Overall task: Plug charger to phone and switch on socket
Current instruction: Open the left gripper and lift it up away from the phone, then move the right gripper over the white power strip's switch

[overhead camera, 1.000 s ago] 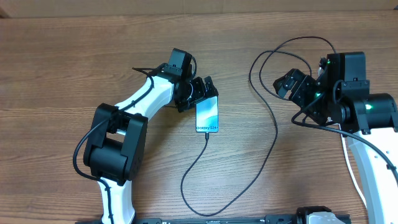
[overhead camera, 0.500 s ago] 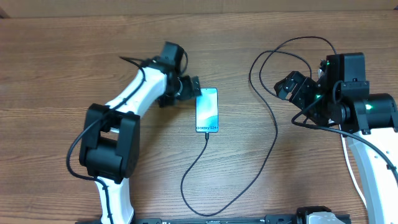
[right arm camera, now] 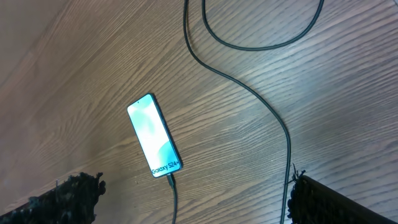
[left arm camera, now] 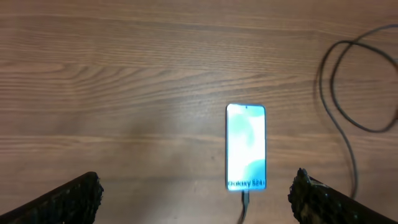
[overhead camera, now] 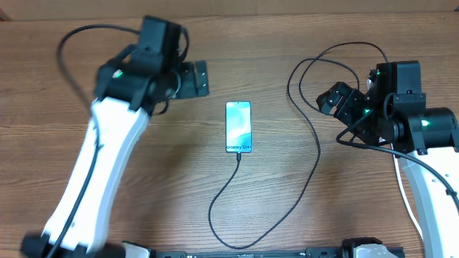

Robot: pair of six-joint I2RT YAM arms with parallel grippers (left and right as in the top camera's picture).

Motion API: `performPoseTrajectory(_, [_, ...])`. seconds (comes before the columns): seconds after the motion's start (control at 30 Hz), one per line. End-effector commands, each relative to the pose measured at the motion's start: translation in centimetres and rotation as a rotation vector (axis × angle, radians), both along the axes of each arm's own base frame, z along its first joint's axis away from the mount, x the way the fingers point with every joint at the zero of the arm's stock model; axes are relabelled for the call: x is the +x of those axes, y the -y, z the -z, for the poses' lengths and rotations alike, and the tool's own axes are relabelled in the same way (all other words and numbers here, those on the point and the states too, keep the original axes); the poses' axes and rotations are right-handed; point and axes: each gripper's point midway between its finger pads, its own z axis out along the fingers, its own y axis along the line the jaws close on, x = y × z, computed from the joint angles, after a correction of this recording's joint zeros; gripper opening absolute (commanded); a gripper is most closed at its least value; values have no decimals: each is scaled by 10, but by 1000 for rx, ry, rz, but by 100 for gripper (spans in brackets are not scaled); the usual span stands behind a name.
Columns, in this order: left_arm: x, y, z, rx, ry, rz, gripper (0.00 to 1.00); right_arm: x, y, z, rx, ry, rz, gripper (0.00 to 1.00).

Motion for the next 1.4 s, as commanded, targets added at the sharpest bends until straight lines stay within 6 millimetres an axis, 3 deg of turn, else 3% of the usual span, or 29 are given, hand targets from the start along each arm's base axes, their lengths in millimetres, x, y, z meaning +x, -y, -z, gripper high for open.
performPoseTrajectory(0.0, [-13, -5, -23, 14, 54, 13, 100, 1, 3, -6, -13, 22, 3, 100])
performPoseTrajectory(0.37, [-15, -6, -26, 12, 60, 13, 100, 1, 3, -6, -14, 21, 2, 100])
performPoseTrajectory(0.5, [-15, -6, -24, 13, 56, 13, 100, 1, -7, -9, -20, 58, -142, 100])
performPoseTrajectory(0.63, [-15, -6, -24, 13, 56, 13, 100, 0, 6, -1, -15, 8, -112, 100])
performPoseTrajectory(0.83, [-15, -6, -24, 13, 56, 13, 100, 7, 45, 15, -19, -103, -85, 100])
performPoseTrajectory(1.0, [-15, -6, -24, 13, 56, 13, 100, 22, 93, 18, -35, -163, -39, 100])
performPoseTrajectory(1.2, [-15, -6, -24, 13, 56, 13, 100, 42, 169, 17, -53, -124, 125, 100])
performPoseTrajectory(1.27, [-15, -6, -24, 13, 56, 13, 100, 52, 204, 21, -69, -81, 196, 100])
performPoseTrajectory(1.37, [-15, -6, -24, 13, 56, 13, 100, 61, 231, 28, -87, -45, 242, 100])
